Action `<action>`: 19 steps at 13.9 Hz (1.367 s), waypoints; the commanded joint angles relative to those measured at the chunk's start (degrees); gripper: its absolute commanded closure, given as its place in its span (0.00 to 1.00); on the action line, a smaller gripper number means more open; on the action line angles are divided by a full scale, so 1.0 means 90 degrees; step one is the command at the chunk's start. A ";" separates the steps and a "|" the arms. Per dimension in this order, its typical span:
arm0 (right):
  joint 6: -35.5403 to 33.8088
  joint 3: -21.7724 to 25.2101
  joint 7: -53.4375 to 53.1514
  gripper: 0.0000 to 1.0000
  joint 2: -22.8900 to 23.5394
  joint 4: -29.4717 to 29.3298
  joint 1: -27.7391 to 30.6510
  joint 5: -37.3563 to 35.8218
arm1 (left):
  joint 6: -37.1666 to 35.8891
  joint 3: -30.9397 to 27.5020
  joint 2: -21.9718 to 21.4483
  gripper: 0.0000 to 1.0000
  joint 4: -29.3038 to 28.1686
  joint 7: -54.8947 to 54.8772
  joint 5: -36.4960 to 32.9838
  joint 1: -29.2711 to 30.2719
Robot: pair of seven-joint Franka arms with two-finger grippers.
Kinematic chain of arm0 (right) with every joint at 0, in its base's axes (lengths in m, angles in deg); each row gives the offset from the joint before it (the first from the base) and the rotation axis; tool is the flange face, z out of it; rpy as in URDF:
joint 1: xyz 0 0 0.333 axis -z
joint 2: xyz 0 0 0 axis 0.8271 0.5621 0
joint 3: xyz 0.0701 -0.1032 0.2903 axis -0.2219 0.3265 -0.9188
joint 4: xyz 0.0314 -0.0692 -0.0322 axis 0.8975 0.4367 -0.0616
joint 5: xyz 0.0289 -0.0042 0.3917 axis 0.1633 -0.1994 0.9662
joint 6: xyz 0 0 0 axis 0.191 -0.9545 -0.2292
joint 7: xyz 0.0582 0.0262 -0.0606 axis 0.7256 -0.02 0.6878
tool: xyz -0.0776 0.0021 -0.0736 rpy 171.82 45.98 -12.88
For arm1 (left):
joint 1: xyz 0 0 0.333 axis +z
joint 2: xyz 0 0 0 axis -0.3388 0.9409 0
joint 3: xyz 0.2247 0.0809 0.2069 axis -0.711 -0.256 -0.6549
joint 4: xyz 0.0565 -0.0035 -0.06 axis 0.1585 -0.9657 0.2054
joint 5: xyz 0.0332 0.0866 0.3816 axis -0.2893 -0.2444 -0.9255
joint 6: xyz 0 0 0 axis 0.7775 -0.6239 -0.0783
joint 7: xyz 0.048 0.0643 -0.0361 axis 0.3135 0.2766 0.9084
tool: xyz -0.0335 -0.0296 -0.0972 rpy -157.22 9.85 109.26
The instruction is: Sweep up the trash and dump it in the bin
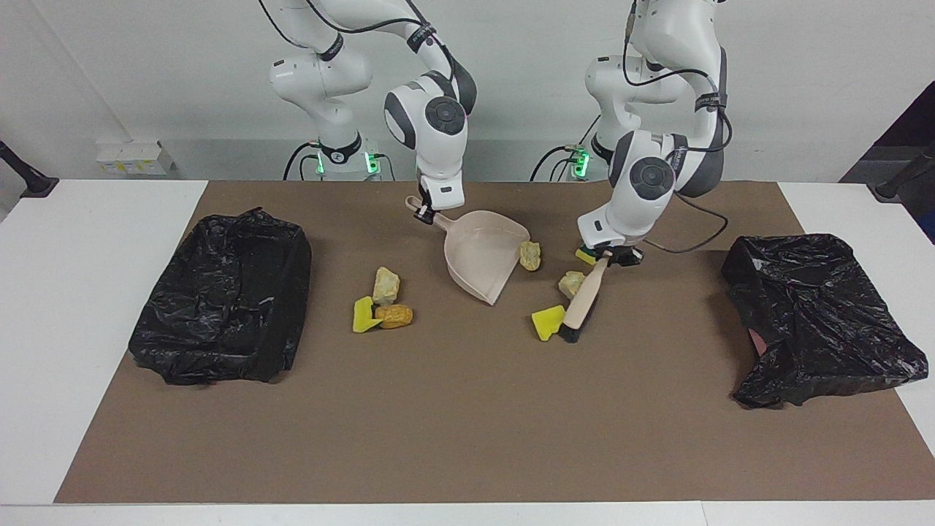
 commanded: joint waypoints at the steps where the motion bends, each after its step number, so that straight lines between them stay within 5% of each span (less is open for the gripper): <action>1: 0.0061 -0.0026 -0.0093 1.00 0.0008 -0.0047 0.0038 0.0045 | -0.0114 0.0337 -0.0258 1.00 -0.0246 0.0520 0.0100 -0.0180; 12: 0.0061 -0.0026 -0.0083 1.00 0.0008 -0.0037 0.0047 0.0045 | -0.0173 0.0564 -0.0473 1.00 -0.0187 0.2759 0.0148 -0.1087; 19: 0.0061 -0.0026 -0.0083 1.00 0.0008 -0.0037 0.0047 0.0045 | -0.1275 0.0477 -0.0493 1.00 0.0964 0.2419 0.0803 -0.0817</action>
